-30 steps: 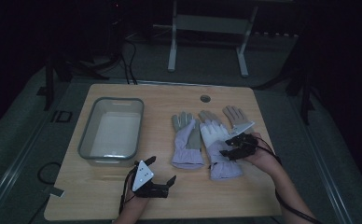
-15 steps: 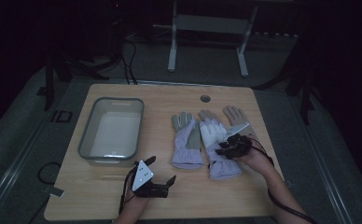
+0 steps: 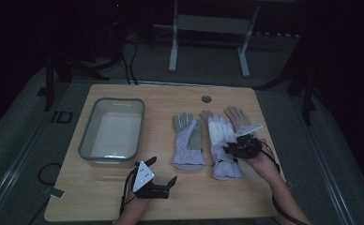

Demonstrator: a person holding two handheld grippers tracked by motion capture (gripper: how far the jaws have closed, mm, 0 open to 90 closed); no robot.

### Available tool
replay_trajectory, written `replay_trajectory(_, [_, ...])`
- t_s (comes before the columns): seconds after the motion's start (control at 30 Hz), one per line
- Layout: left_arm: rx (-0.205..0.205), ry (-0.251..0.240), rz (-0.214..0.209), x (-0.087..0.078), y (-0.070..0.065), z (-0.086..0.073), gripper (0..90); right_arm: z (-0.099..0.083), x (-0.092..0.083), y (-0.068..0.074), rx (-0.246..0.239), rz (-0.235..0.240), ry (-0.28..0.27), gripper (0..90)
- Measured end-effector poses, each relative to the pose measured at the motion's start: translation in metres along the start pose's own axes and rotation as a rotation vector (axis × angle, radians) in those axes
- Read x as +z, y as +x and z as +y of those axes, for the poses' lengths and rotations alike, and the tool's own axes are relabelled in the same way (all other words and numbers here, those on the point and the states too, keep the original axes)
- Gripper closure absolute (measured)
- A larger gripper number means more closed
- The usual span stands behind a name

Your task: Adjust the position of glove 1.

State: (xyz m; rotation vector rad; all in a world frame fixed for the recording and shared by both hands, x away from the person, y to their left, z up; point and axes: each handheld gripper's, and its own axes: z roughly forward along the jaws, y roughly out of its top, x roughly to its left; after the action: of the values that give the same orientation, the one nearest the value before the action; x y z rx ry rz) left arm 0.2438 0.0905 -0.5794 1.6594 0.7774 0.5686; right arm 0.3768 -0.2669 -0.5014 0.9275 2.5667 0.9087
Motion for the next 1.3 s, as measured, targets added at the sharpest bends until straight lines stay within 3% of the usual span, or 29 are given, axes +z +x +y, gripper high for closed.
replay_trajectory(0.17, [-0.001,0.0,0.001,0.0,0.0,0.0,0.1,0.008,-0.02,0.005,0.03,-0.023,-0.037,74.8])
replay_trajectory(0.53, [0.0,0.002,0.001,0.0,0.0,0.0,0.1,0.05,-0.058,0.016,0.008,-0.034,-0.131,75.4])
replay_trajectory(0.67, [-0.001,-0.001,0.0,0.0,0.0,0.0,0.1,0.068,-0.059,0.023,-0.011,-0.029,-0.133,75.5])
replay_trajectory(0.77, [-0.004,-0.002,-0.003,0.0,0.001,0.0,0.1,0.083,-0.054,0.033,-0.043,-0.023,-0.133,75.6])
replay_trajectory(1.0, [0.0,-0.006,-0.005,0.0,0.001,0.0,0.1,0.109,-0.032,0.053,-0.05,-0.009,-0.124,75.7])
replay_trajectory(1.3, [-0.001,-0.01,-0.009,-0.001,0.001,0.0,0.1,0.122,0.022,0.068,-0.028,-0.017,-0.01,75.9])
